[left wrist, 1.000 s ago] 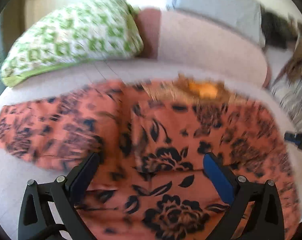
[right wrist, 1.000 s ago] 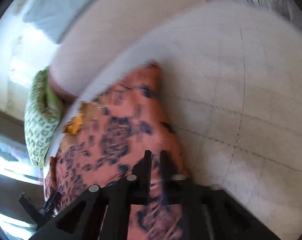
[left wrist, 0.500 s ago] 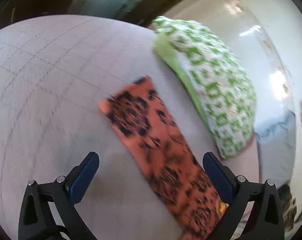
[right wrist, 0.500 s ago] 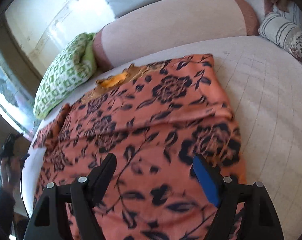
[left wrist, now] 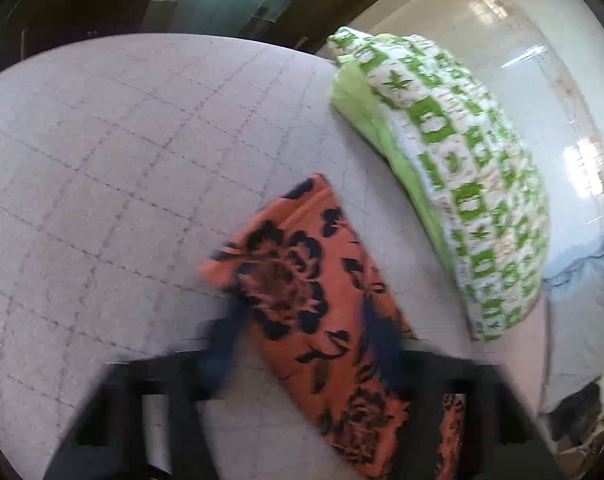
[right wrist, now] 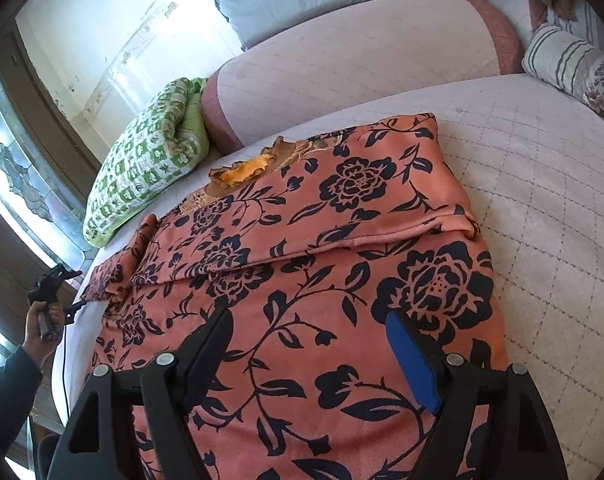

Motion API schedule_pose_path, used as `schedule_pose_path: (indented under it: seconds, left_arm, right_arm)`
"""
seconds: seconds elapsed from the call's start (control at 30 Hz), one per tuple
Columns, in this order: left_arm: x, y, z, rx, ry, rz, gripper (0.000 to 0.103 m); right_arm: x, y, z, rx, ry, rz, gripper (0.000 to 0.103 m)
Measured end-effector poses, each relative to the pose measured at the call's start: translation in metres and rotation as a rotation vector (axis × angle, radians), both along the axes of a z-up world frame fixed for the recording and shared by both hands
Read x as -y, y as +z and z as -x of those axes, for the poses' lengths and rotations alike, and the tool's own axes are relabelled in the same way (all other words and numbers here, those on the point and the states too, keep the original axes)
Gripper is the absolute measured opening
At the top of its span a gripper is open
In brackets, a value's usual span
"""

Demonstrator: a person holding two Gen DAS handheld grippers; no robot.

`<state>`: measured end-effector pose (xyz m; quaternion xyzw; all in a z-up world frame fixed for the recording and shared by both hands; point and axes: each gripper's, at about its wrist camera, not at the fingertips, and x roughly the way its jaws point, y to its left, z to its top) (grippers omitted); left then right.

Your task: Fold small clothes

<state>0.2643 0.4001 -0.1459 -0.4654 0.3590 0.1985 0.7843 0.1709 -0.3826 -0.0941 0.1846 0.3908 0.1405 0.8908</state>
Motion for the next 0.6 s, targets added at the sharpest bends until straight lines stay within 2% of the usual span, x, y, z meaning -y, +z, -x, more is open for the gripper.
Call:
schedule_pose_path:
  seconds: [0.03,0.07,0.2,0.3,0.37,0.47,0.5,0.6]
  left_arm:
    - [-0.002,-0.005,-0.002,-0.037,0.001,0.007,0.006]
    - [-0.002,-0.008,-0.003,-0.039,0.005,0.010,0.007]
    - [0.007,0.005,-0.010,-0.078,-0.016,-0.072,0.005]
    - [0.032,0.040,-0.014,-0.059,-0.062,-0.222,0.005]
    - [0.071,0.080,-0.020,0.001,-0.144,-0.357,0.005]
    - [0.159,0.144,-0.024,0.150,-0.321,-0.523,0.005]
    - [0.202,0.165,-0.023,0.215,-0.400,-0.568,0.005]
    - [0.301,0.199,-0.024,0.348,-0.581,-0.635,0.005]
  right_arm:
    - [0.001,0.000,0.000,0.002,0.002,-0.002,0.082]
    - [0.001,0.001,0.001,0.003,0.002,-0.004,0.082]
    - [0.003,0.000,0.000,0.005,-0.004,-0.019,0.082]
    - [0.007,0.005,0.003,0.028,-0.011,-0.034,0.082]
    - [0.010,0.007,0.004,0.036,-0.019,-0.044,0.082]
    - [0.014,0.008,0.006,0.040,-0.029,-0.059,0.082]
    - [0.015,0.010,0.006,0.046,-0.031,-0.066,0.082]
    - [0.019,0.014,0.009,0.061,-0.038,-0.085,0.082]
